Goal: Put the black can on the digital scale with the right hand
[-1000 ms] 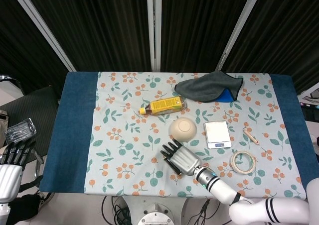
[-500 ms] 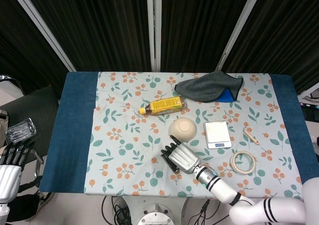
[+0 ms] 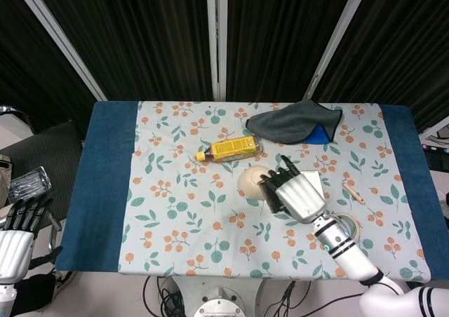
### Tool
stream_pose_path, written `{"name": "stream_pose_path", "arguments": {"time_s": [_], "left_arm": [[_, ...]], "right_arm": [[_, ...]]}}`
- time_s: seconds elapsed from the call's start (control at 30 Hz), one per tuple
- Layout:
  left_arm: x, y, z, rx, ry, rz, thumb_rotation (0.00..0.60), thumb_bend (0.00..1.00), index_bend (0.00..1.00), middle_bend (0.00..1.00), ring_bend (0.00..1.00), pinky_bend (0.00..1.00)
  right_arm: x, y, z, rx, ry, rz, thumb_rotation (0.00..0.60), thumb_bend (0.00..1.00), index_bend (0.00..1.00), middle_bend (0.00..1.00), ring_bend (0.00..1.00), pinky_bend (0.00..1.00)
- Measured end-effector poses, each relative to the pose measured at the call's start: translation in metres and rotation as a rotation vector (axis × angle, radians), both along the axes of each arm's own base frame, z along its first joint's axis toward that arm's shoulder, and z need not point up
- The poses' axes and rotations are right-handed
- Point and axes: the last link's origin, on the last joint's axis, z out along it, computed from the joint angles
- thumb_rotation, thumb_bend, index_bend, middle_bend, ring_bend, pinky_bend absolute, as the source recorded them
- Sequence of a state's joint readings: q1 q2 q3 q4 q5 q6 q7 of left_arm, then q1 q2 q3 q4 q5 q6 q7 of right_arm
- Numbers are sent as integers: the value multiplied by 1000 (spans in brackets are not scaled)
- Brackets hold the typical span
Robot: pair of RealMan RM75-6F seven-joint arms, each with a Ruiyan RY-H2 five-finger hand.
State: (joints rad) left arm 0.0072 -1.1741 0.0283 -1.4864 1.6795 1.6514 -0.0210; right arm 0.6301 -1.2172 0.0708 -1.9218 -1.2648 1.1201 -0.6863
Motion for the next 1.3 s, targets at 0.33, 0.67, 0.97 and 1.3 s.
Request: {"name": "stream_pose_path", "arguments": {"time_s": [0.33,0.67,0.97,1.3], "left_arm": [[-1,1,-4,-14,0,-1,600,86,18,0,0,0],[-4,-1,-2,-12,-7,7,600,87,17,0,0,0],[-5,0,0,-9,-5,10,600,86,17,0,0,0],[-3,2,-1,-16,3,9,600,86,18,0,0,0]], "right_arm": [[-48,-25,1,-52,27,-299,600,230,344,366,338,16],[-52,-44,-20,-8,94,-423,600,230,316,346,337,9],[-53,-62,-33,29,166,-414,600,230,300,321,337,0],[-64,-66,-36,27,175,-442,600,230,255,262,299,0]]}}
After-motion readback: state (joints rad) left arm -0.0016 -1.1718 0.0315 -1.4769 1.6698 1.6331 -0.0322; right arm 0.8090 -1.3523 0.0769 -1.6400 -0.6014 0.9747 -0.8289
